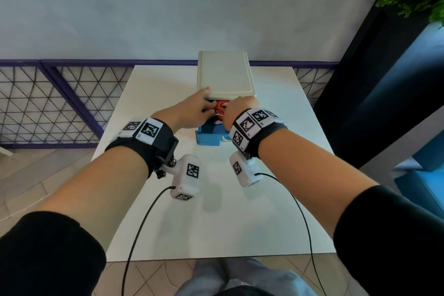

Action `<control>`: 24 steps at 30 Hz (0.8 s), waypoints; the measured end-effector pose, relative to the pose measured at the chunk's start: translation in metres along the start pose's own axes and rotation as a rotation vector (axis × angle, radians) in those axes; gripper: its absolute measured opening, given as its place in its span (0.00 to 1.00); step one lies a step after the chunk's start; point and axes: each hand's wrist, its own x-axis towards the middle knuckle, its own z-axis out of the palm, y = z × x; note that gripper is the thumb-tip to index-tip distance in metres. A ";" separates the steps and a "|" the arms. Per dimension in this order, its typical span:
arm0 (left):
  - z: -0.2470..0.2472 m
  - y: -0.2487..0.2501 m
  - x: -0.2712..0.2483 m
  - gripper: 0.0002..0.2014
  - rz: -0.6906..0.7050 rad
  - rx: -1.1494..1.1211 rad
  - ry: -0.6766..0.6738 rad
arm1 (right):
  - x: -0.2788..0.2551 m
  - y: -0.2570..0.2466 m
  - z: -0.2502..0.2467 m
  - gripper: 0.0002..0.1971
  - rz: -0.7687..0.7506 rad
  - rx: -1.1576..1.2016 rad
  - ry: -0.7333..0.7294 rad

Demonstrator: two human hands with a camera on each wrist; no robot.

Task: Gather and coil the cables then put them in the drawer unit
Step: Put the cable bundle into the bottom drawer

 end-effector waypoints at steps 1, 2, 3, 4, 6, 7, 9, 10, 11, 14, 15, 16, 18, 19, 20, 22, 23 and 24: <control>0.000 -0.001 0.001 0.18 0.000 -0.012 0.006 | 0.000 0.000 0.000 0.12 0.008 0.020 0.019; 0.000 -0.002 0.001 0.20 -0.002 -0.009 0.000 | 0.003 -0.001 0.002 0.11 0.019 0.048 0.031; 0.000 -0.002 0.000 0.25 0.009 -0.003 -0.007 | 0.004 -0.001 0.004 0.11 0.032 0.088 0.036; 0.000 -0.004 0.000 0.30 0.012 0.001 -0.018 | 0.007 -0.003 0.007 0.11 0.057 0.147 0.042; 0.001 -0.012 0.000 0.39 0.016 0.023 -0.042 | 0.010 -0.005 0.009 0.11 0.106 0.311 0.058; 0.001 -0.016 0.003 0.44 0.010 0.022 -0.044 | 0.009 -0.002 0.009 0.14 0.106 0.411 0.048; 0.003 -0.015 0.002 0.49 0.000 0.071 -0.031 | 0.001 0.007 0.007 0.17 0.019 0.568 -0.008; 0.003 -0.009 -0.002 0.46 0.000 0.136 -0.040 | -0.004 0.013 0.006 0.16 -0.037 0.607 -0.043; 0.003 -0.004 -0.005 0.39 0.004 0.208 -0.057 | -0.010 0.018 0.006 0.14 -0.064 0.635 -0.068; 0.002 0.001 -0.008 0.28 0.018 0.318 -0.062 | -0.019 0.029 0.019 0.21 -0.046 0.650 -0.026; 0.002 0.001 -0.009 0.27 0.038 0.318 -0.065 | -0.021 0.029 0.026 0.23 -0.048 0.656 0.030; 0.000 -0.002 -0.008 0.26 0.051 0.296 -0.062 | -0.025 0.029 0.034 0.25 -0.061 0.667 0.083; -0.004 -0.003 -0.008 0.24 0.073 0.239 -0.026 | -0.034 0.026 0.045 0.25 -0.152 0.634 0.194; -0.005 -0.002 -0.008 0.23 0.076 0.215 0.001 | -0.037 0.023 0.050 0.25 -0.210 0.576 0.237; -0.006 0.000 -0.009 0.24 0.057 0.189 0.018 | -0.040 0.019 0.052 0.24 -0.265 0.491 0.251; -0.008 0.003 -0.008 0.26 -0.003 0.117 0.006 | -0.040 0.008 0.055 0.22 -0.312 0.321 0.205; -0.010 0.004 -0.009 0.29 -0.031 0.102 -0.015 | -0.039 0.004 0.054 0.22 -0.321 0.251 0.175; -0.012 0.004 -0.010 0.34 -0.044 0.115 -0.048 | -0.035 0.001 0.053 0.23 -0.337 0.173 0.155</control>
